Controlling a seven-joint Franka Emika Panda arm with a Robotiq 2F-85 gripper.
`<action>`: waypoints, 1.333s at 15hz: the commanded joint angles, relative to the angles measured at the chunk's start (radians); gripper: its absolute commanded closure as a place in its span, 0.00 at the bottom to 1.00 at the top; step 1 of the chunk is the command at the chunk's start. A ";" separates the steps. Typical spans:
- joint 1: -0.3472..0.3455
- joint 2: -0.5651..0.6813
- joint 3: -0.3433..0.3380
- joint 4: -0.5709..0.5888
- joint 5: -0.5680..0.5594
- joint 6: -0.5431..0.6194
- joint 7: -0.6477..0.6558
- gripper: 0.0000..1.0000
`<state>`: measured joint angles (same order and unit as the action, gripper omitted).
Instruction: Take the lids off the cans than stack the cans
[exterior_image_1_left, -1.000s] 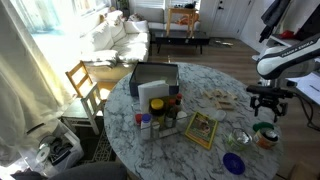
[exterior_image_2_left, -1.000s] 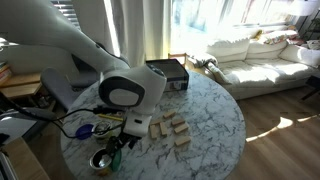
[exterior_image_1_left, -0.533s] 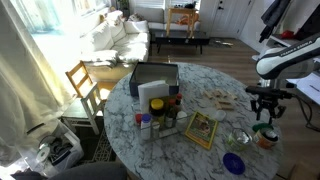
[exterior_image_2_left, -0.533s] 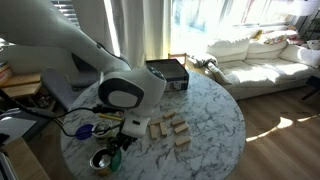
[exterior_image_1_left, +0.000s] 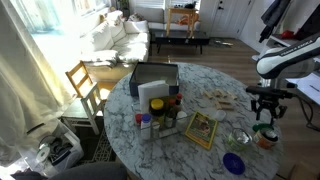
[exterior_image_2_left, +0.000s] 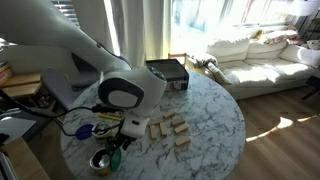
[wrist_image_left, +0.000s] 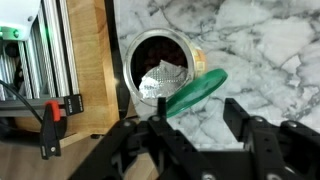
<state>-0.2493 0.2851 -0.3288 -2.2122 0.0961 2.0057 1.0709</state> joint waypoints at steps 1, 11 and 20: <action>-0.005 0.006 -0.002 -0.011 0.011 0.003 -0.007 0.08; -0.010 0.002 0.001 -0.060 0.051 0.019 -0.012 0.33; -0.003 -0.012 -0.003 -0.060 0.041 0.032 -0.003 1.00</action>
<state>-0.2511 0.2893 -0.3292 -2.2560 0.1275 2.0172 1.0713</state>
